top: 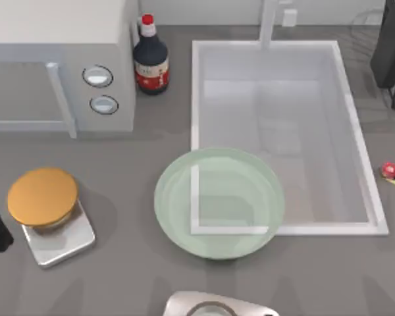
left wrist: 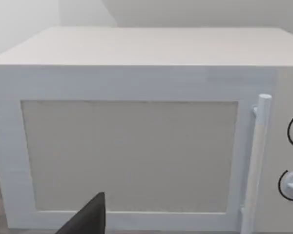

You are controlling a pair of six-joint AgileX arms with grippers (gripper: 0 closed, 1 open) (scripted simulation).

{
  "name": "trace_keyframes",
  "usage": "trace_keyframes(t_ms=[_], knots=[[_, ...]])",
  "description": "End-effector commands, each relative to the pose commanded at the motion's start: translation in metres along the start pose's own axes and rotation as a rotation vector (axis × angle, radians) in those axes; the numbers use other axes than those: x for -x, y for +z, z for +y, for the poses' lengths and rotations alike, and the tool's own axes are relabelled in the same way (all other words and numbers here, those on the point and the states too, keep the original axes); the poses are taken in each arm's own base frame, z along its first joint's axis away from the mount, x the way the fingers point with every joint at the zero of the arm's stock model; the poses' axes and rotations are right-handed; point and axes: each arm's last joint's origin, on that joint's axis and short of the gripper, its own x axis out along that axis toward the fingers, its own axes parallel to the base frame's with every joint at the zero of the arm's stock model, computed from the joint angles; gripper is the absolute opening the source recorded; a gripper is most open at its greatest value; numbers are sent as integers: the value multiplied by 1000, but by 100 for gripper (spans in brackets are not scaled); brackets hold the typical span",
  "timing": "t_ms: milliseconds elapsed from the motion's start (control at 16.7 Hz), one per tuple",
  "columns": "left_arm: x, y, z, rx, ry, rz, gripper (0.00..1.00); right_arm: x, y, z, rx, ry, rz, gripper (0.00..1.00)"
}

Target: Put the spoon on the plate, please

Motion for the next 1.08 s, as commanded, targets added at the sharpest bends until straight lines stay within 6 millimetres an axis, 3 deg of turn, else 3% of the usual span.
trace_keyframes(t_ms=[240, 600, 840, 1080], knots=[[0, 0, 0, 0, 0, 0, 100, 0, 5, 0, 16, 0, 25, 100], [0, 0, 0, 0, 0, 0, 100, -17, 49, 0, 170, 24, 306, 100], [0, 0, 0, 0, 0, 0, 100, -58, 81, 0, 314, 97, 615, 100], [0, 0, 0, 0, 0, 0, 100, -121, 91, -1, 443, 228, 944, 100]])
